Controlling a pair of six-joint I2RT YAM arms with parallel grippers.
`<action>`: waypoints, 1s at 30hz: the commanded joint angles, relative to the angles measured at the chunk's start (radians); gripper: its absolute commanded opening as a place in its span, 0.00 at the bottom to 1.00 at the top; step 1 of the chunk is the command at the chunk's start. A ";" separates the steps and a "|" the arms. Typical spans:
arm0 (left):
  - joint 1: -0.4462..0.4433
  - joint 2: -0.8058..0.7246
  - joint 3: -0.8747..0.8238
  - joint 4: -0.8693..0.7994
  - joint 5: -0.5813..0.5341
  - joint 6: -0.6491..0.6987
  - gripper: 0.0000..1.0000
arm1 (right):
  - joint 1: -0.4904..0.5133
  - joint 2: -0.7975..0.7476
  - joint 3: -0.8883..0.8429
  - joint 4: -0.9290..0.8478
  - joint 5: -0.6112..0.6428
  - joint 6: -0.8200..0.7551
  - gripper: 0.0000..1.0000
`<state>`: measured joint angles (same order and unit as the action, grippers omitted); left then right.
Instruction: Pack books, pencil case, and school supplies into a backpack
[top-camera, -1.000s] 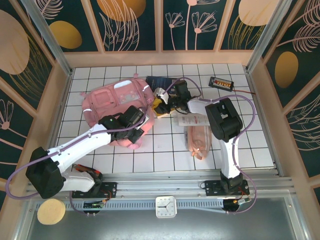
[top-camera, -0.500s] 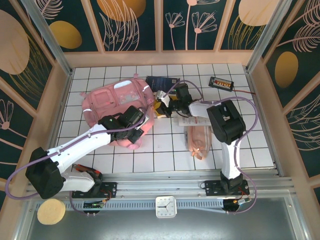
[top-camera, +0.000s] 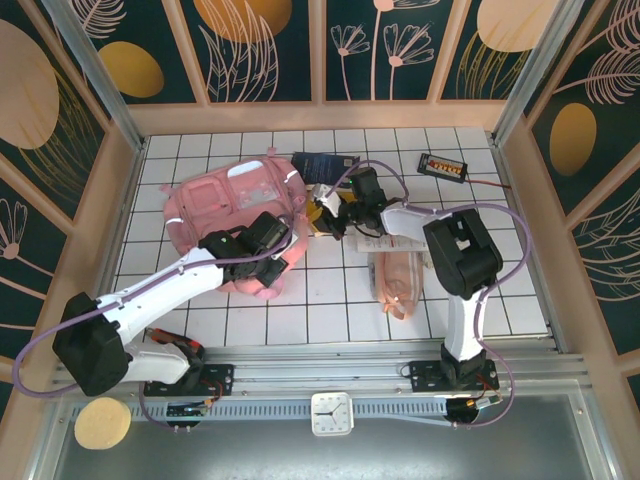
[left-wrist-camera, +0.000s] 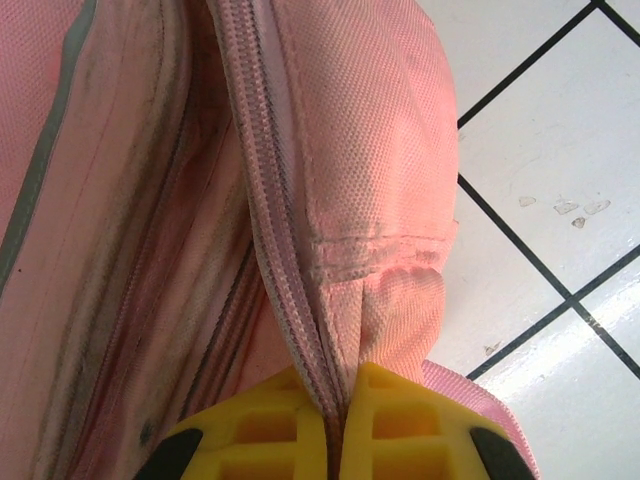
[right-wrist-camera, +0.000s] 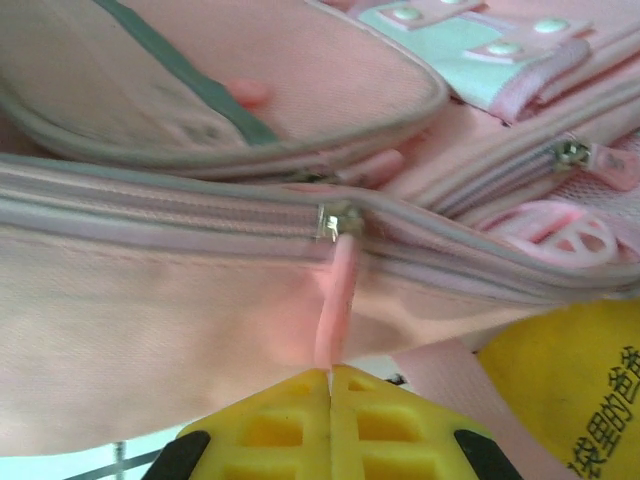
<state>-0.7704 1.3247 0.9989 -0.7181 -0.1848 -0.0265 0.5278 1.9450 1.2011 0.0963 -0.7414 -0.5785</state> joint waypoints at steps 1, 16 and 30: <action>0.004 -0.012 0.030 0.004 -0.041 0.001 0.00 | 0.043 -0.079 -0.017 -0.070 -0.017 -0.022 0.00; 0.003 -0.057 -0.011 0.019 -0.039 -0.034 0.00 | -0.075 -0.051 -0.041 0.157 -0.136 0.423 0.61; 0.003 -0.050 0.001 0.001 -0.035 -0.021 0.00 | -0.062 0.125 0.156 -0.072 -0.263 0.151 0.67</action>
<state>-0.7704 1.2999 0.9886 -0.7109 -0.1921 -0.0418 0.4545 2.0350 1.3090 0.0559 -0.9604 -0.3889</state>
